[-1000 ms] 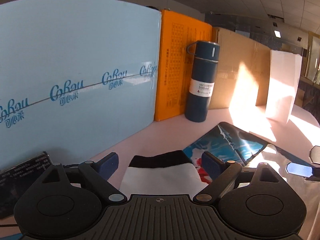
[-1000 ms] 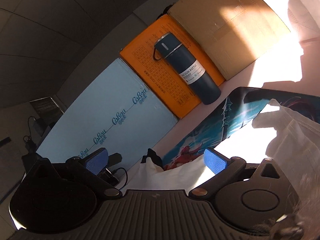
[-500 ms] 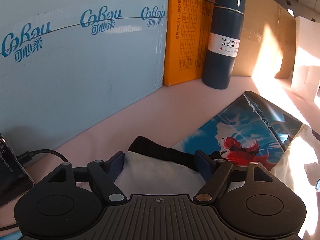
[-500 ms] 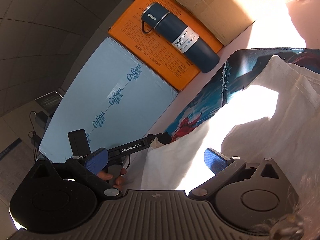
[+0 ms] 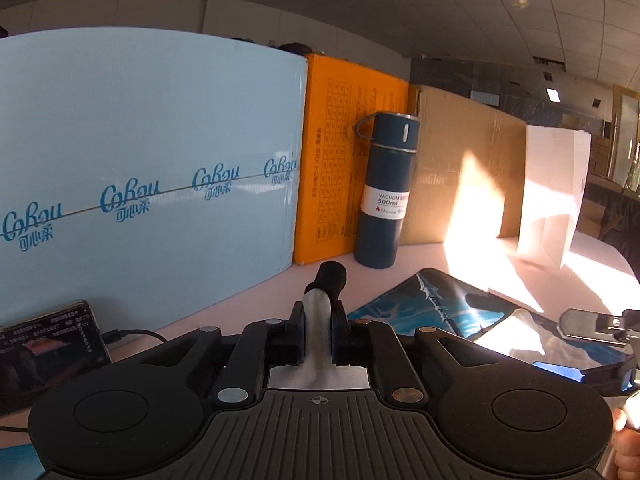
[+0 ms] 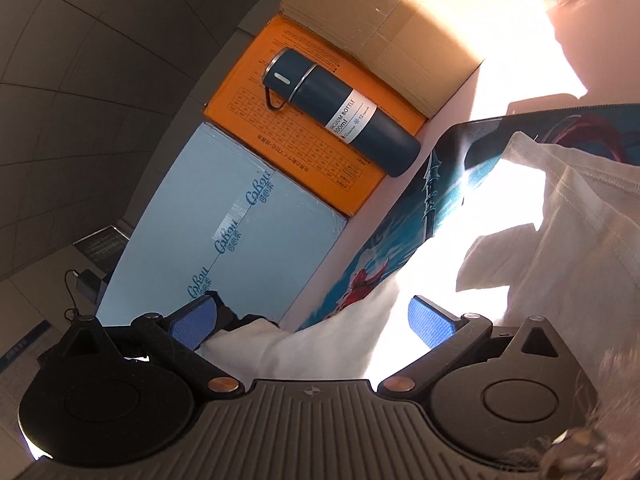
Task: Fold clothes
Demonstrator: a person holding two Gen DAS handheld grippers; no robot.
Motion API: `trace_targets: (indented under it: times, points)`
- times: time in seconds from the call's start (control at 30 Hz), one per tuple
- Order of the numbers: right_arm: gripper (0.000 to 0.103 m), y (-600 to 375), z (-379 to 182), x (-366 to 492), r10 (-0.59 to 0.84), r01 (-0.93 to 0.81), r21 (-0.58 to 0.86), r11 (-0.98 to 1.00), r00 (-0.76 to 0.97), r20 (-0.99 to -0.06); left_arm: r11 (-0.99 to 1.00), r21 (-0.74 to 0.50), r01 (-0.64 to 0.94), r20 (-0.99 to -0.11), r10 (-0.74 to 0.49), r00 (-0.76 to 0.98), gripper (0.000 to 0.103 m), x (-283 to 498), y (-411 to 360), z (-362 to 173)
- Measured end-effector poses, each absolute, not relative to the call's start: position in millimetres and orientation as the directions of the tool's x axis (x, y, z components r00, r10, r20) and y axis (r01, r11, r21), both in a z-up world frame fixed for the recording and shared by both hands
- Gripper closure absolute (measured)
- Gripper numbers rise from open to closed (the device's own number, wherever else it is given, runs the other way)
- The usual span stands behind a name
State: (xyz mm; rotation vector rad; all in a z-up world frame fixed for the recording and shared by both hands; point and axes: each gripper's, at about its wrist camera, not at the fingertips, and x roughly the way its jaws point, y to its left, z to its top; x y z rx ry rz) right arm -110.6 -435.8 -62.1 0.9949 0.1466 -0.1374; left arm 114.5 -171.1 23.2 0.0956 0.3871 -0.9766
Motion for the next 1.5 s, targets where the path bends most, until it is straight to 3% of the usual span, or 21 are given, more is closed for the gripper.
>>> trace_targets:
  times: [0.3, 0.47, 0.53, 0.6, 0.77, 0.9, 0.93, 1.1, 1.2, 1.23, 1.27, 1.5]
  points:
    - [0.000, -464.7, -57.1, -121.3, -0.115, 0.261, 0.865, 0.428, 0.965, -0.234, 0.612, -0.179, 0.770, -0.236, -0.787, 0.570, 0.093, 52.1, -81.6, 11.8]
    - [0.000, -471.6, -55.7, -134.1, -0.190, 0.316, 0.855, 0.412, 0.947, -0.258, 0.602, -0.181, 0.778, -0.254, -0.793, 0.554, 0.089, 37.4, -61.0, 1.1]
    - [0.000, -473.5, -54.4, -141.4, -0.225, 0.343, 0.840, 0.421, 0.936, -0.269, 0.579, -0.173, 0.797, -0.267, -0.806, 0.528, 0.071, 32.2, -54.1, 0.7]
    - [0.000, -476.2, -53.6, -147.7, -0.243, 0.360, 0.833, 0.419, 0.929, -0.279, 0.567, -0.174, 0.805, -0.265, -0.814, 0.517, 0.023, 28.1, -45.0, 2.2]
    - [0.000, -478.3, -43.9, -156.3, -0.267, 0.396, 0.788, 0.471, 0.915, -0.301, 0.527, -0.234, 0.817, -0.228, -0.847, 0.481, 0.014, 25.8, -30.3, 4.5]
    - [0.000, -476.7, -31.8, -148.6, -0.242, 0.406, 0.753, 0.518, 0.914, -0.327, 0.516, -0.234, 0.824, -0.287, -0.847, 0.448, 0.013, 25.3, -42.1, -1.5]
    - [0.001, -475.5, -30.7, -139.6, -0.231, 0.434, 0.726, 0.534, 0.900, -0.369, 0.499, -0.223, 0.837, -0.309, -0.851, 0.425, 0.013, 22.9, -46.5, -4.4]
    - [0.013, -469.5, -26.3, -90.3, -0.194, 0.563, 0.551, 0.616, 0.787, -0.586, 0.433, -0.137, 0.891, -0.390, -0.850, 0.353, 0.013, 6.8, -67.4, -21.0]
    - [0.047, -465.8, -23.7, -60.8, -0.184, 0.612, 0.430, 0.664, 0.690, -0.700, 0.432, -0.137, 0.891, -0.397, -0.849, 0.350, 0.013, 5.7, -66.5, -24.0]
    - [0.063, -464.6, -22.8, -50.9, -0.182, 0.624, 0.387, 0.679, 0.654, -0.734, 0.432, -0.145, 0.890, -0.390, -0.852, 0.350, 0.013, 6.1, -64.7, -23.7]
    - [0.068, -464.4, -23.6, -46.4, -0.194, 0.633, 0.362, 0.684, 0.637, -0.746, 0.433, -0.154, 0.888, -0.383, -0.855, 0.350, 0.013, 6.5, -62.8, -23.5]
    - [0.071, -461.5, -29.6, -20.7, -0.288, 0.679, 0.198, 0.707, 0.532, -0.796, 0.438, -0.179, 0.881, -0.377, -0.857, 0.350, 0.013, 9.8, -58.9, -24.1]
